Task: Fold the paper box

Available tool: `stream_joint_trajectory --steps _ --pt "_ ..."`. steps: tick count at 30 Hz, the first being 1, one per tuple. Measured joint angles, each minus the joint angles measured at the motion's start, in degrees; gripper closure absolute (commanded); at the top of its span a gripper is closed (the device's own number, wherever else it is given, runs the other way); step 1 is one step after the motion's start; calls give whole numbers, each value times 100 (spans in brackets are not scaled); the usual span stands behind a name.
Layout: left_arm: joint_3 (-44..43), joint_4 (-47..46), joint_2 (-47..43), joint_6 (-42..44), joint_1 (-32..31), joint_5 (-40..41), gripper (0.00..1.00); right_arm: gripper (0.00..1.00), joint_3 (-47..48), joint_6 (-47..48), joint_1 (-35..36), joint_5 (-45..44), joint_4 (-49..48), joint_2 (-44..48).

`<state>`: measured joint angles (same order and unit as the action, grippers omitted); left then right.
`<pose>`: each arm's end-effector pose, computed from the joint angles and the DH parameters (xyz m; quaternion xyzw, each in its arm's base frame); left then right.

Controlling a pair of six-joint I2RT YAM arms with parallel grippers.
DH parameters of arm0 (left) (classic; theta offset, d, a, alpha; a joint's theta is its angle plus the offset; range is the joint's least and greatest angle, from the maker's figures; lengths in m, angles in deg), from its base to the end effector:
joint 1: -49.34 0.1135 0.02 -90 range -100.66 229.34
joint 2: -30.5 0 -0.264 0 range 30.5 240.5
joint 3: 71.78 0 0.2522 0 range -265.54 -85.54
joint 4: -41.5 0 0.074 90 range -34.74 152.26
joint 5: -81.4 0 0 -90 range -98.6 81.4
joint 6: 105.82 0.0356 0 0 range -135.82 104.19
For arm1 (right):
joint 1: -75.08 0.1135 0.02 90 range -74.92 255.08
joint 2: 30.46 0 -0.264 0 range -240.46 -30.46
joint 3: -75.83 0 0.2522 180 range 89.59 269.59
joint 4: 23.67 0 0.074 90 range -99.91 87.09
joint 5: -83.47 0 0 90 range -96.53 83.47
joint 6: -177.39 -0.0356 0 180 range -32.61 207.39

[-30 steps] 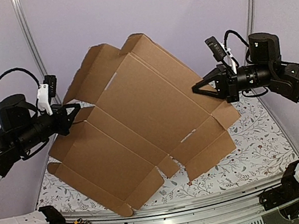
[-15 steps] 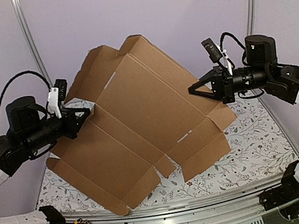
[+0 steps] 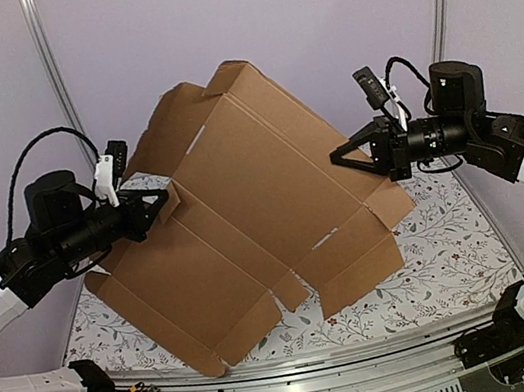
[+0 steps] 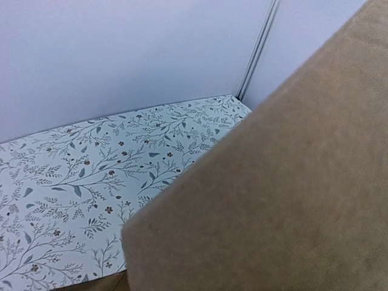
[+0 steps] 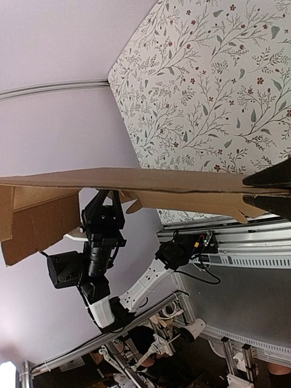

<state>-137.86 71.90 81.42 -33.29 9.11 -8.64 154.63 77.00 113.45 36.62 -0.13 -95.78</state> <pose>0.1548 -0.1310 0.3556 0.1570 0.7790 -0.2932 0.5316 0.1836 0.1764 0.3947 -0.4015 0.6344 0.5033 0.4278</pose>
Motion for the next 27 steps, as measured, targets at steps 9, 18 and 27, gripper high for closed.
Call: stream_joint_trajectory --steps 9,18,27 --pt "81 -413 356 -81 0 -90 100 100 0 -120 0 0 9 52" --pt "105 -433 273 -74 0 -79 100 100 2 -61 0 -103 76 74" --pt "358 -369 -37 -31 0 92 100 100 579 787 7 -367 1027 -481"
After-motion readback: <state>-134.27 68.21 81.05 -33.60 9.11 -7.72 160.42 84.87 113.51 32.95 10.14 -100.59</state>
